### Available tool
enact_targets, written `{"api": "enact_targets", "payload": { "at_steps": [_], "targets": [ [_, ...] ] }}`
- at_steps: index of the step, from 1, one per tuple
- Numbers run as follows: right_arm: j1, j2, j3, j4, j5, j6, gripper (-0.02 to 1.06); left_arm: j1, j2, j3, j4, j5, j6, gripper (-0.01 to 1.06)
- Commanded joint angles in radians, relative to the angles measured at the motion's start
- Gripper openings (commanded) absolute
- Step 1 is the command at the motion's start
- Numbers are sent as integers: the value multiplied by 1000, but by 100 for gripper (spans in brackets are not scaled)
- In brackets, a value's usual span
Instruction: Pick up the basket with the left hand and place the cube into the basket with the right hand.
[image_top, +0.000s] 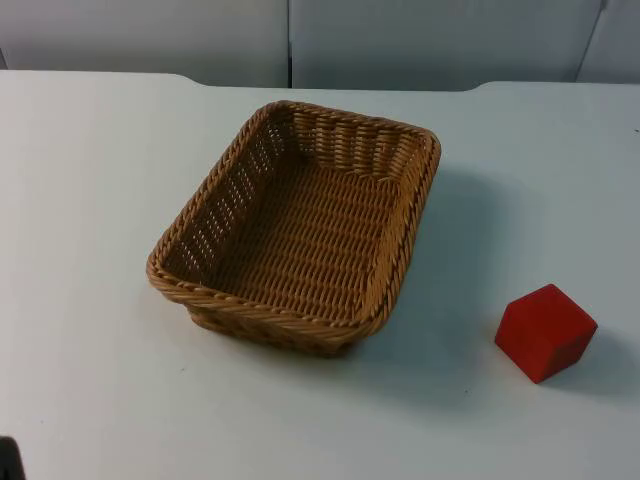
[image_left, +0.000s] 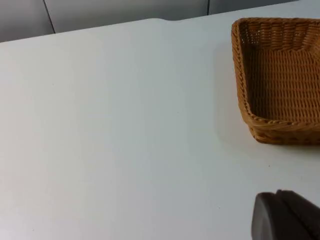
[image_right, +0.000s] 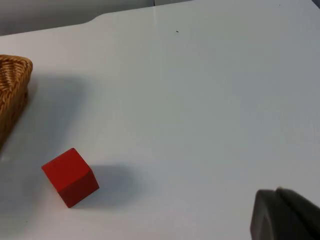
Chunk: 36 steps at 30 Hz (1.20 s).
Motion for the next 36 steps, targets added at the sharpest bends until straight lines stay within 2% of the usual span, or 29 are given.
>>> {"api": "enact_targets", "payload": {
  "at_steps": [1, 4, 5, 7, 9, 12, 16, 19, 20, 23, 24, 26, 29, 32, 33, 36],
  "targets": [
    [-2, -4, 5, 6, -8, 3, 0, -8, 1, -1, -9, -18, -8, 0],
    [-2, -4, 5, 6, -8, 3, 0, -6, 63, -22, -51, -68, -8, 0],
    [-2, -4, 5, 6, -8, 3, 0, -6, 125, -53, -115, -126, 7, 0],
    [-2, -4, 5, 6, -8, 3, 0, -6, 260, -111, -215, -175, 67, 0],
    [-2, -4, 5, 6, -8, 3, 0, -6, 321, -139, -246, -187, 91, 0],
    [-2, -4, 5, 6, -8, 3, 0, -6, 562, -245, -281, -228, 153, 0],
    [-2, -4, 5, 6, -8, 3, 0, -6, 697, -300, -281, -237, 198, 0],
    [-2, -4, 5, 6, -8, 3, 0, -8, 888, -361, -302, -224, 294, 0],
    [-2, -4, 5, 6, -8, 3, 0, -8, 888, -361, -302, -224, 294, 0],
    [-2, -4, 5, 6, -8, 3, 0, -8, 1048, -374, -398, -228, 415, 0],
    [-2, -4, 5, 6, -8, 3, 0, -8, 1048, -374, -398, -228, 415, 0],
    [-2, -4, 5, 6, -8, 3, 0, -8, 1105, -374, -485, -246, 482, 1],
    [-2, -4, 5, 6, -8, 3, 0, -8, 1149, -374, -540, -267, 526, 5],
    [-2, -4, 5, 6, -8, 3, 0, -8, 1192, -374, -550, -347, 566, 24],
    [-2, -4, 5, 6, -8, 3, 0, -8, 1192, -374, -550, -347, 566, 24],
    [-2, -4, 5, 6, -8, 3, 0, -8, 1226, -374, -552, -407, 566, 45]
  ]
}}
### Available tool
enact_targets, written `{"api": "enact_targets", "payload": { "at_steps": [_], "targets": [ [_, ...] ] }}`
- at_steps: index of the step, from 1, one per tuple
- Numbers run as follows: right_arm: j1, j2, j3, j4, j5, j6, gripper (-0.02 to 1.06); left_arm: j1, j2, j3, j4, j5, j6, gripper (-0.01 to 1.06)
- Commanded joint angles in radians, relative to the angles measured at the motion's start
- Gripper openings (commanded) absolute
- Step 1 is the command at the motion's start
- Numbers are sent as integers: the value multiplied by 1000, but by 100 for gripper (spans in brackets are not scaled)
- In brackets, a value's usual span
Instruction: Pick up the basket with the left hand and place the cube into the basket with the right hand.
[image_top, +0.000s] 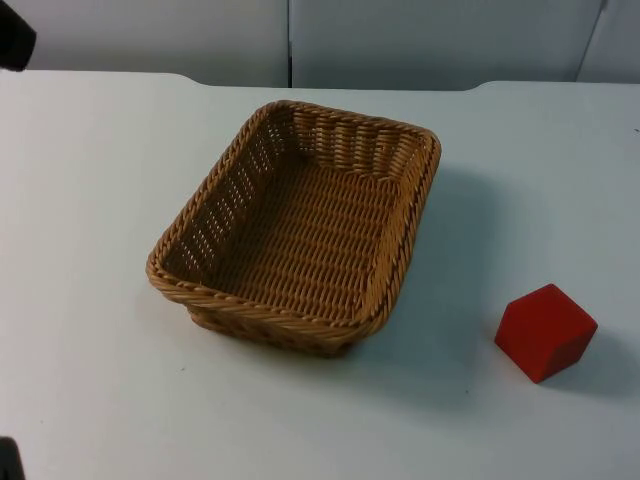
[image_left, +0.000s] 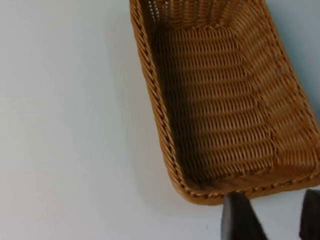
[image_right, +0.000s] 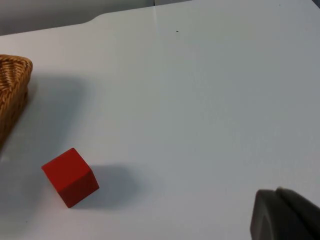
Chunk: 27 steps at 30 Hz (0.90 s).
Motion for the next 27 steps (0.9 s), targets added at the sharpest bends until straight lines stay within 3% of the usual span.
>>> {"api": "enact_targets", "payload": {
  "at_steps": [1, 3, 14, 27],
  "targets": [
    [-2, -4, 5, 6, -8, 3, 0, -8, 17, -9, -17, -39, 7, 45],
    [-2, -4, 5, 6, -8, 3, 0, -8, 74, -9, -17, -77, 5, 55],
    [-2, -4, 5, 6, -8, 3, 0, -8, 322, -9, -17, -146, 7, 55],
    [-2, -4, 5, 6, -8, 3, 0, -8, 448, -9, -59, -166, -7, 55]
  ]
}}
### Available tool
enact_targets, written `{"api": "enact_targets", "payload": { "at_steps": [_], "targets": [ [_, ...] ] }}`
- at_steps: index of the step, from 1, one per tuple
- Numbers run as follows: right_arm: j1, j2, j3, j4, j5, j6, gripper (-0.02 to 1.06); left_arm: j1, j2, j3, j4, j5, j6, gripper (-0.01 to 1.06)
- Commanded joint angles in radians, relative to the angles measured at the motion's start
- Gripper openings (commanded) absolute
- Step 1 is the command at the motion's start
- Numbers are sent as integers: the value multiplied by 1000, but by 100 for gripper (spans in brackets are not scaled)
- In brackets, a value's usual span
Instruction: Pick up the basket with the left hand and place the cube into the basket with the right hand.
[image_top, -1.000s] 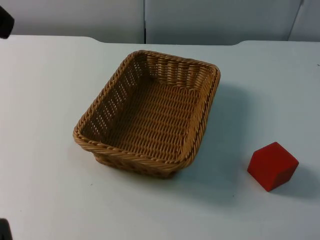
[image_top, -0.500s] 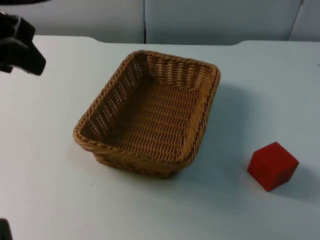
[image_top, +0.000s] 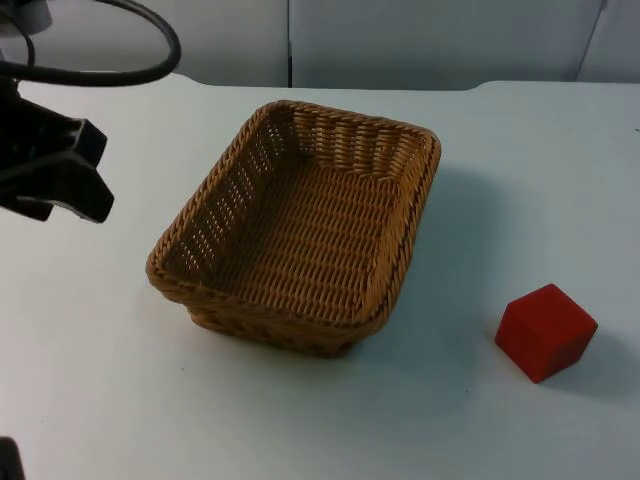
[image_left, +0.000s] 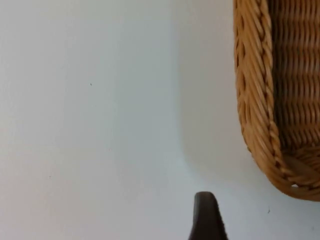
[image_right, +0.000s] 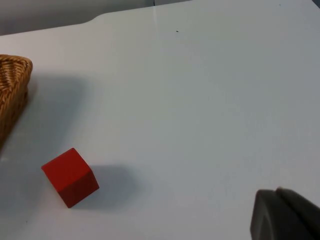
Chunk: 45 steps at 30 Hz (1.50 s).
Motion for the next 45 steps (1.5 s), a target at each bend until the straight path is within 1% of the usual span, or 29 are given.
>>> {"api": "enact_targets", "payload": {
  "at_steps": [1, 6, 10, 12, 18, 21, 24, 27, 29, 33, 38, 41, 45],
  "targets": [
    [-2, -4, 5, 6, -8, 3, 0, -8, 11, -8, -26, -30, -2, 55],
    [-2, -4, 5, 6, -8, 3, 0, -28, 24, -8, -45, -57, 25, 55],
    [-2, -4, 5, 6, -8, 3, 0, -92, 95, -8, -48, -78, 25, 55],
    [-2, -4, 5, 0, -8, 2, 0, -96, 113, -8, -45, -78, 25, 55],
    [-2, -4, 5, 0, -8, 2, 0, -96, 139, -13, -41, -133, 25, 55],
    [-2, -4, 5, 0, -8, 2, 0, -96, 139, -36, -61, -130, 25, 55],
    [-2, -4, 5, 0, -8, 2, 0, -98, 139, -90, -107, -101, 25, 55],
    [-2, -4, 5, 0, -8, 2, 0, -100, 139, -106, -123, -97, 25, 54],
    [-2, -4, 5, 0, -8, 2, 0, -100, 139, -106, -123, -123, 25, 54],
    [-2, -4, 5, 0, -8, 2, 0, -100, 139, -106, -126, -140, 33, 54],
    [-2, -4, 5, 0, -8, 2, 0, -100, 149, -106, -126, -132, 33, 54],
    [-2, -4, 5, 0, -8, 2, 0, -100, 164, -106, -126, -124, 33, 56],
    [-2, -4, 5, 0, -8, 2, 0, -100, 181, -106, -126, -131, 33, 63]
  ]
}}
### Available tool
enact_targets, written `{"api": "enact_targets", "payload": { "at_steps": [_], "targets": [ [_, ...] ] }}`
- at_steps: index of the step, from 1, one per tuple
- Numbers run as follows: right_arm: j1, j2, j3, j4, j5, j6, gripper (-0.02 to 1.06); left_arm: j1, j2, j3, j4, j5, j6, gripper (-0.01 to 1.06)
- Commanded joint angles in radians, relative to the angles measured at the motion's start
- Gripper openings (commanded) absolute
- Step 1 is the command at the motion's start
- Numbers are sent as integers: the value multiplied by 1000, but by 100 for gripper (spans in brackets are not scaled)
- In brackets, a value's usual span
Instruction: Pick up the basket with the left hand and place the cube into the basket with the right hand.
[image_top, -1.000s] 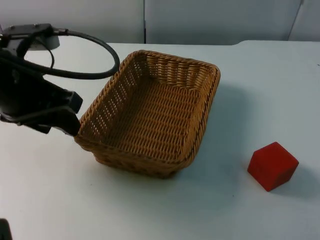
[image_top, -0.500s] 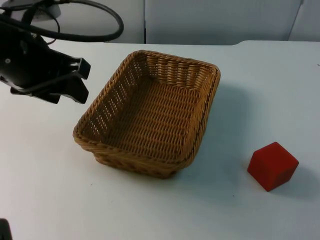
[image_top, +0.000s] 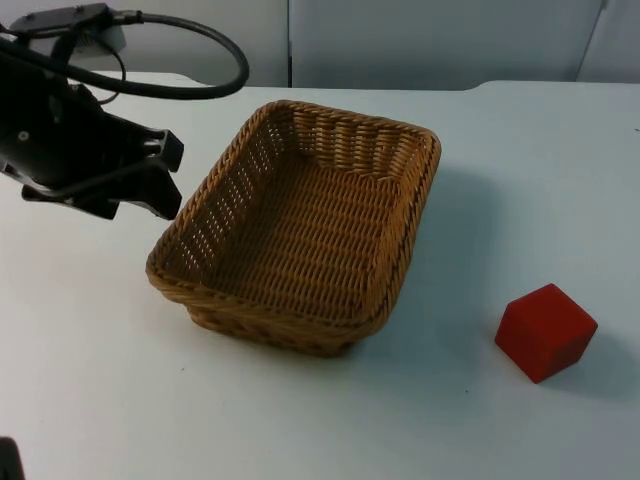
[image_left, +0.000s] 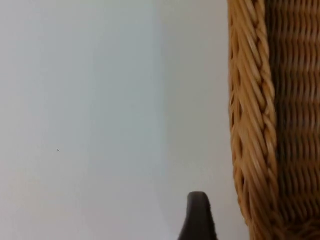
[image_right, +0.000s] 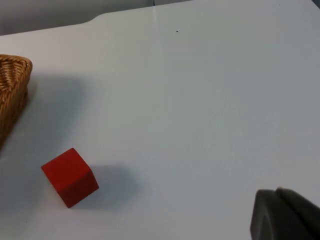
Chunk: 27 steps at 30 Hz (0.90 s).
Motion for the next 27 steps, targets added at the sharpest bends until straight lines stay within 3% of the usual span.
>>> {"api": "enact_targets", "payload": {
  "at_steps": [1, 5, 17, 27],
  "targets": [
    [-2, -4, 5, 0, -8, 2, 0, -7, 2, -4, -13, -3, 2, 63],
    [-2, -4, 5, 0, -8, 2, 0, -7, 5, -4, -20, -27, 2, 69],
    [-2, -4, 5, 0, -8, 2, 0, -7, 34, -4, -25, -2, 2, 69],
    [-2, -4, 5, 0, -8, 2, 0, -55, 103, -5, -50, -4, 25, 69]
  ]
}}
